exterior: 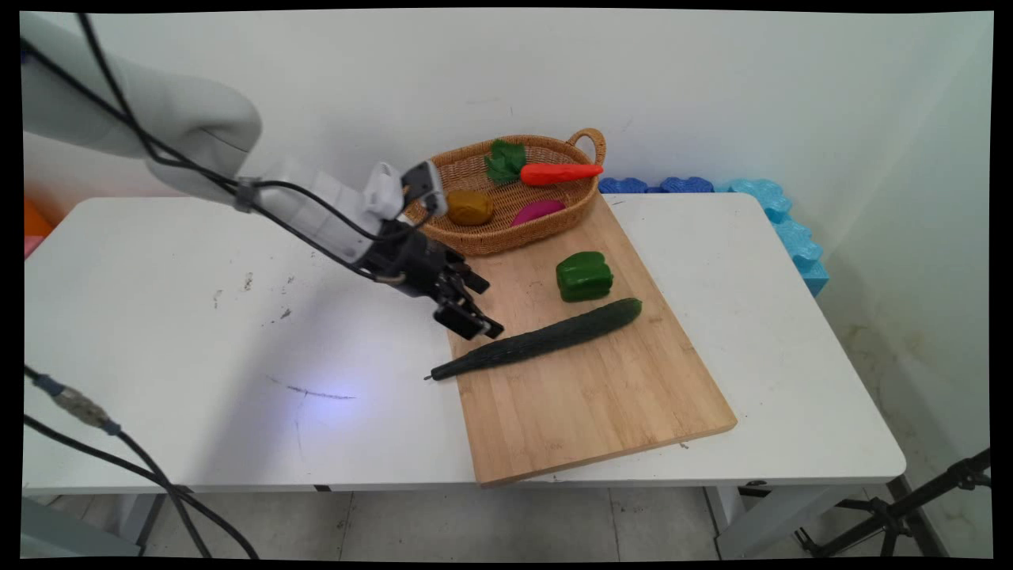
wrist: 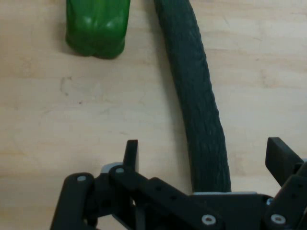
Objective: Pick up the cucumber from the cutting board
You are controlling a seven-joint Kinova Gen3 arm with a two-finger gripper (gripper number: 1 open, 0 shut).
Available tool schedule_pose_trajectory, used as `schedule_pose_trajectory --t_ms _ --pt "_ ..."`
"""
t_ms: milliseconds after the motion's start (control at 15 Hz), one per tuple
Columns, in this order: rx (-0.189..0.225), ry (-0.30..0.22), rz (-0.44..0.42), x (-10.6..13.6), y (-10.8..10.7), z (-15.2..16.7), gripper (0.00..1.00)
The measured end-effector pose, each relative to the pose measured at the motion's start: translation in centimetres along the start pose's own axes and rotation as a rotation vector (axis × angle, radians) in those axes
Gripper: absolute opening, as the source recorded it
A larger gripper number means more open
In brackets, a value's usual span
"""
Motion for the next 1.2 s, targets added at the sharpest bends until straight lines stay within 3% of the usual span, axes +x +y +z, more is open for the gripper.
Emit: schedule_pose_trajectory --t_ms 1200 --pt "-0.006 -0.037 -0.027 1.8 1.5 9.0 1.0"
